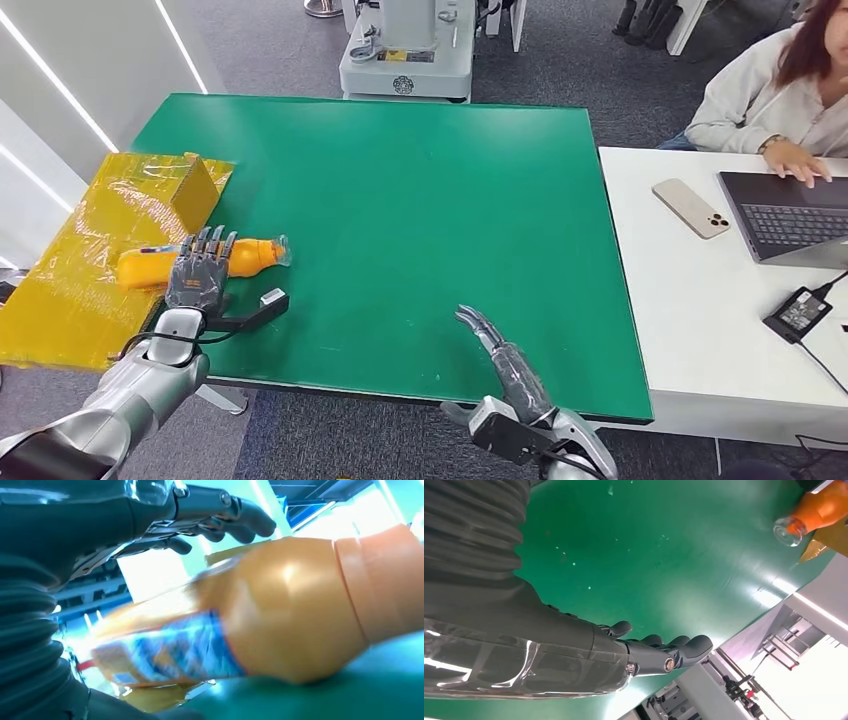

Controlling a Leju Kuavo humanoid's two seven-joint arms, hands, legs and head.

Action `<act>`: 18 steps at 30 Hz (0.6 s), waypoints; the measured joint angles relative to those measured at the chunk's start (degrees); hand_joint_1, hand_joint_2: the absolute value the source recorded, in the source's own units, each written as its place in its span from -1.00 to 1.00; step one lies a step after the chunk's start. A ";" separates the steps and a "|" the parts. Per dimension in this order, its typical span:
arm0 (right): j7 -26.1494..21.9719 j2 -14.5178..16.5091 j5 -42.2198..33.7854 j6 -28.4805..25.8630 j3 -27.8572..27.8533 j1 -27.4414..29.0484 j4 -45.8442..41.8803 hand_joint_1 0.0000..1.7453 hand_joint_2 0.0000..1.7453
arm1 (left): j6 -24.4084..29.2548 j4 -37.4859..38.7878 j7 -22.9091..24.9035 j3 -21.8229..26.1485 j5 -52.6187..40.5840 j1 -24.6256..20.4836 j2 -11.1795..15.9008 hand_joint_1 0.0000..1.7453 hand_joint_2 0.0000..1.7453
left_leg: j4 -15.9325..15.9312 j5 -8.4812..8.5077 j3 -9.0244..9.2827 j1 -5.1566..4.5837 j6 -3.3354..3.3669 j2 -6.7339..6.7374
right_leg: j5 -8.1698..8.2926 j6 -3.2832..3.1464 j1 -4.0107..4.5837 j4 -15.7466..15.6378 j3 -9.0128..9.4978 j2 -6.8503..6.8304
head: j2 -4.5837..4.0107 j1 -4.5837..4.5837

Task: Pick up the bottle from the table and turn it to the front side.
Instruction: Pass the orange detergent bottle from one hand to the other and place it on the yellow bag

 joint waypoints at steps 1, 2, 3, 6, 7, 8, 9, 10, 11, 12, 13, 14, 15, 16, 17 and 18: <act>-0.13 0.02 0.00 0.00 -0.05 -0.05 0.19 -1.00 1.00 | -0.24 0.00 0.03 -0.02 -0.95 0.00 0.01 -1.00 1.00 | 0.00 0.00 0.01 0.00 0.00 0.00 | 0.00 0.00 0.00 0.00 0.00 0.00 | 0.00 0.00; -0.23 0.05 0.00 0.00 -0.10 -0.10 0.36 -1.00 1.00 | -0.38 0.00 0.05 -0.07 -1.79 0.00 -0.01 -1.00 1.00 | 0.00 0.00 0.03 0.00 0.00 0.00 | 0.00 0.00 0.00 0.00 0.01 0.00 | 0.00 -0.01; -0.30 0.07 0.01 -0.01 -0.16 -0.11 0.51 -1.00 1.00 | -0.47 0.00 0.06 -0.15 -2.53 -0.01 -0.03 -1.00 1.00 | 0.00 0.00 0.05 0.00 0.00 0.00 | 0.00 -0.01 0.00 0.00 0.01 0.00 | 0.00 -0.01; -0.38 0.09 0.13 -0.10 -0.44 0.02 0.76 -1.00 1.00 | -0.59 0.00 0.02 -0.49 -3.85 -0.04 -0.22 -1.00 1.00 | 0.00 0.00 0.07 0.01 0.00 0.00 | 0.00 -0.01 0.00 0.01 0.02 0.00 | 0.00 -0.02; -0.38 0.09 0.17 -0.14 -0.55 0.08 0.79 -1.00 1.00 | -0.63 0.00 0.01 -0.55 -4.01 -0.05 -0.30 -1.00 1.00 | 0.00 0.00 0.07 0.01 0.00 0.00 | 0.00 -0.01 0.00 0.01 0.02 0.00 | 0.00 -0.02; -0.38 0.09 0.21 -0.17 -0.64 0.13 0.80 -1.00 1.00 | -0.67 0.00 -0.01 -0.57 -4.08 -0.06 -0.37 -1.00 1.00 | 0.00 0.00 0.07 0.01 0.00 0.00 | 0.00 -0.01 0.00 0.01 0.02 0.01 | 0.00 -0.02; -0.37 0.09 0.25 -0.21 -0.70 0.16 0.80 -1.00 1.00 | -0.68 0.00 -0.05 -0.58 -4.10 -0.06 -0.43 -1.00 1.00 | 0.00 0.00 0.07 0.01 0.00 0.00 | 0.00 -0.01 0.00 0.02 0.02 0.01 | 0.00 -0.02; -0.37 0.09 0.29 -0.24 -0.76 0.21 0.80 -1.00 1.00 | -0.60 0.00 -0.22 -0.60 -4.08 -0.07 -0.49 -1.00 1.00 | 0.00 0.00 0.08 0.01 0.00 0.00 | 0.00 -0.01 0.00 0.02 0.02 0.01 | 0.00 -0.02; -0.36 0.09 0.34 -0.28 -0.84 0.28 0.80 -1.00 1.00 | -0.35 0.00 -0.53 -0.60 -4.04 -0.07 -0.56 -1.00 1.00 | 0.00 0.00 0.08 0.00 0.00 0.00 | 0.00 -0.01 0.00 0.02 0.02 0.01 | 0.00 -0.02; -0.35 0.10 0.41 -0.34 -0.94 0.39 0.79 -1.00 1.00 | 0.18 0.00 -1.03 -0.60 -3.96 -0.06 -0.68 -1.00 1.00 | 0.00 0.00 0.08 0.00 0.00 -0.01 | 0.00 -0.01 0.00 0.01 0.02 0.00 | 0.00 -0.02; -0.34 0.10 0.46 -0.40 -1.06 0.53 0.79 -1.00 1.00 | 0.99 0.00 -1.72 -0.60 -3.78 -0.05 -0.88 -1.00 1.00 | 0.00 0.00 0.08 0.00 0.00 -0.01 | 0.00 -0.01 0.00 0.01 0.02 -0.02 | 0.00 -0.01; -0.34 0.14 0.51 -0.46 -1.21 0.71 0.79 -1.00 1.00 | 2.23 0.00 -2.58 -0.56 -3.41 0.00 -1.16 -1.00 1.00 | 0.00 0.00 0.07 0.00 0.00 -0.03 | 0.00 0.00 0.00 0.01 0.02 -0.04 | 0.00 -0.01; -0.31 0.17 0.54 -0.56 -1.37 0.91 0.79 -1.00 1.00 | 3.69 -0.01 -3.67 -0.44 -2.81 0.11 -1.59 -1.00 1.00 | 0.00 0.00 0.06 -0.01 0.00 -0.05 | 0.00 0.00 0.00 0.00 0.02 -0.07 | 0.00 -0.01; -0.27 0.20 0.50 -0.72 -1.53 1.12 0.79 -1.00 1.00 | 5.09 -0.26 -5.11 -0.10 -1.95 0.38 -2.21 -1.00 1.00 | 0.01 0.00 0.06 -0.01 0.00 -0.08 | -0.01 0.00 -0.01 -0.01 0.03 -0.09 | 0.00 -0.01; -0.28 0.24 0.35 -1.01 -1.73 1.36 0.79 -1.00 1.00 | 6.24 -1.05 -7.26 0.58 -0.93 0.91 -3.01 -1.00 1.00 | 0.02 0.00 0.06 -0.02 0.00 -0.10 | -0.01 0.01 -0.02 -0.03 0.03 -0.11 | 0.00 -0.01; -0.35 0.26 0.04 -1.43 -1.93 1.60 0.79 -1.00 1.00 | 6.91 -2.50 -10.10 1.68 0.05 1.73 -4.01 -1.00 1.00 | 0.02 0.00 0.05 -0.04 0.00 -0.11 | -0.01 0.01 -0.03 -0.04 0.03 -0.12 | 0.00 -0.01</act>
